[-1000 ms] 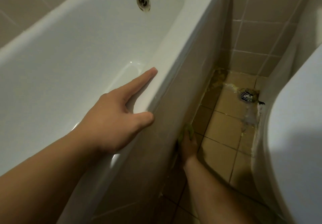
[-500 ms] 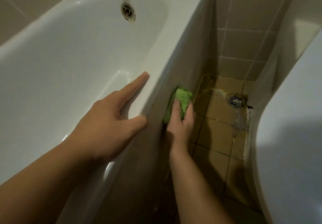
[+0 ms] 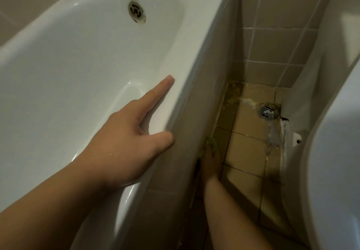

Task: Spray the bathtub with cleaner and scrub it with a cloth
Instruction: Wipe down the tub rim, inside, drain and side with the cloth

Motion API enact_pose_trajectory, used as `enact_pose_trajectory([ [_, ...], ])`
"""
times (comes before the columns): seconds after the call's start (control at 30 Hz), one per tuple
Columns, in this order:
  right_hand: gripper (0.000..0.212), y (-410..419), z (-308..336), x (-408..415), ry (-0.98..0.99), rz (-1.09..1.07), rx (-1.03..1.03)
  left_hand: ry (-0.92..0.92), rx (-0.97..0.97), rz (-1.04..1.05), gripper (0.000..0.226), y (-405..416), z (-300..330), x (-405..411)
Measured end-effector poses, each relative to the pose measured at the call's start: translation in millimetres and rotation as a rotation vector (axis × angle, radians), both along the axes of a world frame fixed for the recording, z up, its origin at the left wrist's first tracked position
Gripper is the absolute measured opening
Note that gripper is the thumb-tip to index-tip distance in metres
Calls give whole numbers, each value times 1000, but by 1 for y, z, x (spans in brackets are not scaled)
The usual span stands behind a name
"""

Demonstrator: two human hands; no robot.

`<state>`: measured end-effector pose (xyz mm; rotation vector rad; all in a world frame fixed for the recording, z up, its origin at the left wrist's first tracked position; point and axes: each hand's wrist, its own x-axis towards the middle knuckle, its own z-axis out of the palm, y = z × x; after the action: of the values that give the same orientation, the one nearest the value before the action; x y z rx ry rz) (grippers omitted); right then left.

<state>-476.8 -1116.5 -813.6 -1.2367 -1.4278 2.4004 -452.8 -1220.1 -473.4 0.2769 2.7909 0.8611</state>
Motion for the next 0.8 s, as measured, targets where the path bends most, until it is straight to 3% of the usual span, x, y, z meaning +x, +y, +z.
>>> enact_pose_trajectory([
  [0.07, 27, 7, 38, -11, 70, -18, 61, -11, 0, -3, 85, 2, 1, -4],
  [0.17, 69, 13, 118, -18, 192, 53, 213, -11, -1, -19, 87, 7, 1, -14],
  [0.3, 50, 17, 214, -13, 544, 6, 392, 2, 9, -25, 91, 14, 1, -29],
  [0.37, 48, 19, 224, -17, 644, -24, 455, -1, 29, -28, 92, 16, 1, -37],
  [0.47, 51, 27, 195, -34, 592, -7, 421, -16, 47, -25, 91, 21, 1, -45],
  [0.6, 65, 33, 114, -53, 297, 28, 192, -25, 49, -40, 90, 28, 2, -55],
  [0.73, 26, 28, 31, -52, 97, -33, 30, -23, 38, -50, 90, 30, 1, -64],
  [0.8, 27, 25, 0, -41, 29, -50, -48, -24, 51, -55, 91, 30, 0, -67],
])
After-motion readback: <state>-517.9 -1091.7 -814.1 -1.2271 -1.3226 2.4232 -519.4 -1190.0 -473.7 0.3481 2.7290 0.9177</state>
